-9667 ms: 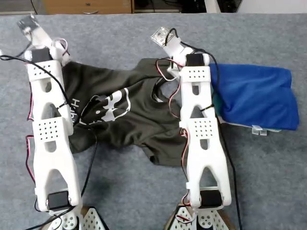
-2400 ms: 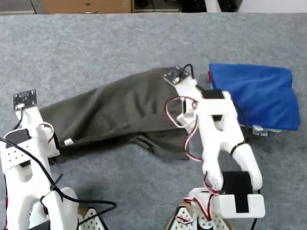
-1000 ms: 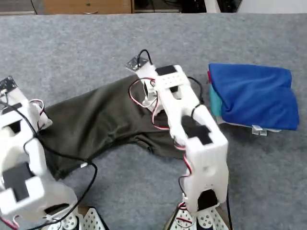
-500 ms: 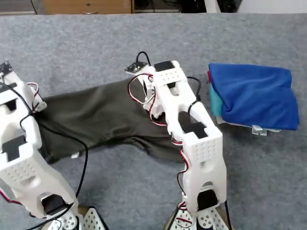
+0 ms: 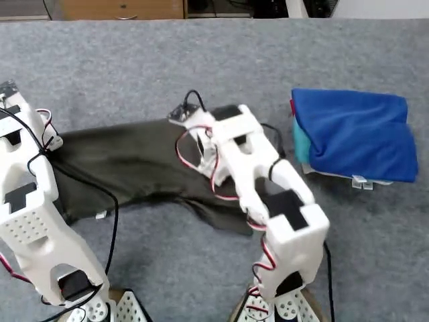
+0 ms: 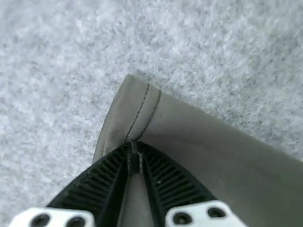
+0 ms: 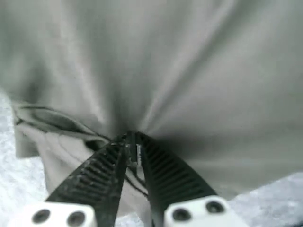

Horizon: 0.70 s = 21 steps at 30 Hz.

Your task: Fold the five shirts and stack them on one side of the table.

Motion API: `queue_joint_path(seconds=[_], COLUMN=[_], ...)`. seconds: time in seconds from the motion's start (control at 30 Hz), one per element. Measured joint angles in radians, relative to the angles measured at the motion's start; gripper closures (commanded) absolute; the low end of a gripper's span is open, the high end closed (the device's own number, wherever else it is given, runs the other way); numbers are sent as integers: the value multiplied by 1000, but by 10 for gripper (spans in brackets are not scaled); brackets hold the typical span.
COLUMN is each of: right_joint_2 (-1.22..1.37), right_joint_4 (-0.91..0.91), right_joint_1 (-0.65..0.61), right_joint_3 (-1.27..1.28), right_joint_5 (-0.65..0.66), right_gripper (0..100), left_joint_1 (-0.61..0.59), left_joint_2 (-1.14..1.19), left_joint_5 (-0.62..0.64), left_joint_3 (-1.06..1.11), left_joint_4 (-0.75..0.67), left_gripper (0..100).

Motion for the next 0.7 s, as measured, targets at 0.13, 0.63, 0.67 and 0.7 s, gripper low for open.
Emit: queue_joint_path(seconds=[0.13,0.63,0.67,0.7], right_joint_2=[-114,-529,-537,-540], right_joint_4=[-34,-71,-95,-127], right_joint_1=[-6,3,20,41], right_joint_3=[161,479,479,479], right_joint_5=[6,84,84,84], right_gripper=[996,995,993,993], left_joint_1=[0,0,0,0], left_joint_2=[0,0,0,0], left_joint_5=[-3,-3,-3,-3], left_joint_3=[0,0,0,0], left_joint_4=[0,0,0,0], left_gripper=[980,980,980,980])
